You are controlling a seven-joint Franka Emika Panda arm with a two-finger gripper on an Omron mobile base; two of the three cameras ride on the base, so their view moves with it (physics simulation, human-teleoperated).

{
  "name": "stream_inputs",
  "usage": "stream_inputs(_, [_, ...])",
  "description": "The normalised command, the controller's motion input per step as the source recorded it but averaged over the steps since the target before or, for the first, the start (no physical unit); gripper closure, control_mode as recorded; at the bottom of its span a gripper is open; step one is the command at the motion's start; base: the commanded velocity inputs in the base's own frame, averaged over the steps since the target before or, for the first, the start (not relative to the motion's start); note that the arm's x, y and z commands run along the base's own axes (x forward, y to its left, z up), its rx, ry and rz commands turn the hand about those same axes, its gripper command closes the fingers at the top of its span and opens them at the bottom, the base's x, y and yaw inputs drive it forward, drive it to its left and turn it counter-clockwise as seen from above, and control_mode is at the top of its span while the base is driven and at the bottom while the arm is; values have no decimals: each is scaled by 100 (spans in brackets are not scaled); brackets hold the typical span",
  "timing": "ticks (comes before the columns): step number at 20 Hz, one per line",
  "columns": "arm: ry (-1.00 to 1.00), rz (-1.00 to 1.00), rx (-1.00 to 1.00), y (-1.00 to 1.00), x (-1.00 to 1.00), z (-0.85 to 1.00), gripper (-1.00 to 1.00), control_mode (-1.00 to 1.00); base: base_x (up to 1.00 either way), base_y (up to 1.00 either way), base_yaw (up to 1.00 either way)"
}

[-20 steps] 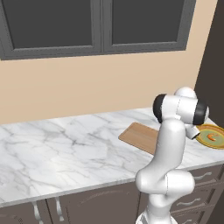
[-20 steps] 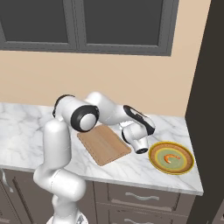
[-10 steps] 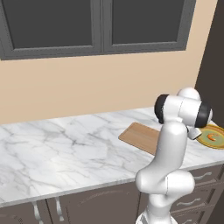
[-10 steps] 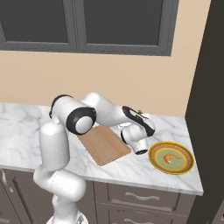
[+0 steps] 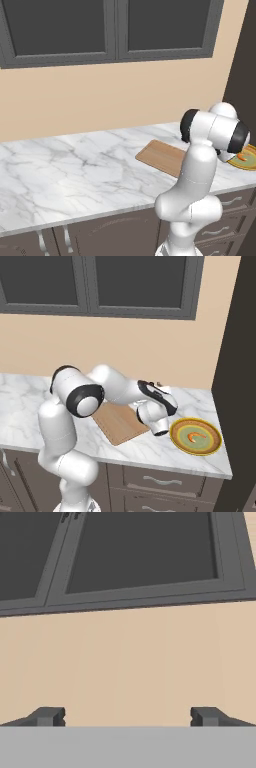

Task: Pick the shrimp from the plate and place it on the cutting board. Then pick the condiment bottle from the cabinet and place it next to the cutting board.

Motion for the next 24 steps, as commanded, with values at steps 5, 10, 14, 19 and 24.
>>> stream_inputs(5, [6,0,-2,0,-25,34,-100,-100,0,0,0])
stream_inputs(10, [13,0,-5,3,-23,34,-100,-100,0,0,0])
stream_inputs(14, [22,0,-5,4,-27,34,-100,-100,0,0,0])
stream_inputs(19, [20,-4,-7,1,-25,26,-100,-100,0,0,0])
stream_inputs(24, [20,-8,-10,0,-16,18,-100,-100,0,0,0])
